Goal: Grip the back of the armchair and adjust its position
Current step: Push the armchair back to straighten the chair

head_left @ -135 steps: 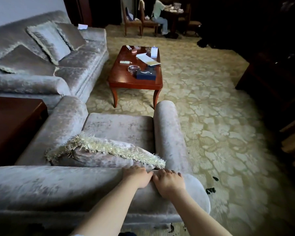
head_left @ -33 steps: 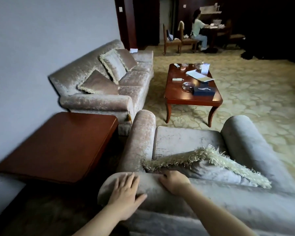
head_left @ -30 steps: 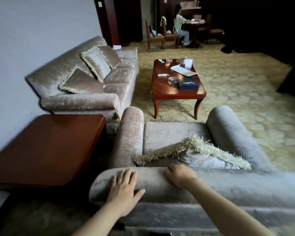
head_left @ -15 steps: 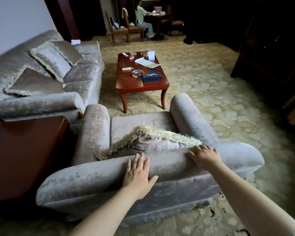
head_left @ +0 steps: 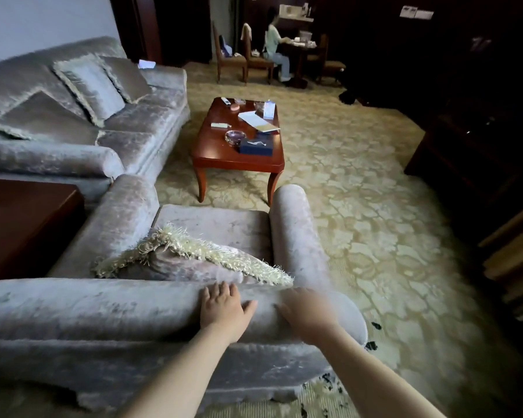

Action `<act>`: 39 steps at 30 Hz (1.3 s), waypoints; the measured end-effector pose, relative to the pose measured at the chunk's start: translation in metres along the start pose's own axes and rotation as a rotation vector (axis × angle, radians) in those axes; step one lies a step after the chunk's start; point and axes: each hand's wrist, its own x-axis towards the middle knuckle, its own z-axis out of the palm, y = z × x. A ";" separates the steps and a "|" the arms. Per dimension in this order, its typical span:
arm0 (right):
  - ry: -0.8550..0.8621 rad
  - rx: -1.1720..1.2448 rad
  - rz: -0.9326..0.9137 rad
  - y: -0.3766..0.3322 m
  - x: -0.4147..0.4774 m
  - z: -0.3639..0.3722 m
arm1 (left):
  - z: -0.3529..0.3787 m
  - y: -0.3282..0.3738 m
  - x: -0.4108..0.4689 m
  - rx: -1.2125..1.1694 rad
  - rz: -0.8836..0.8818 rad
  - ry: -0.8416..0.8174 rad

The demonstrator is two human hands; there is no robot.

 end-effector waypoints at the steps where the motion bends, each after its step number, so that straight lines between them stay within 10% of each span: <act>1: -0.024 0.014 -0.005 0.007 0.003 -0.002 | -0.001 0.005 0.002 0.008 -0.018 -0.008; 24: -0.416 0.143 0.196 0.075 0.095 -0.003 | 0.039 0.100 0.138 -0.033 0.276 -0.493; 39: -0.150 0.104 0.090 0.069 0.029 -0.015 | 0.010 0.099 0.070 -0.044 0.200 -0.238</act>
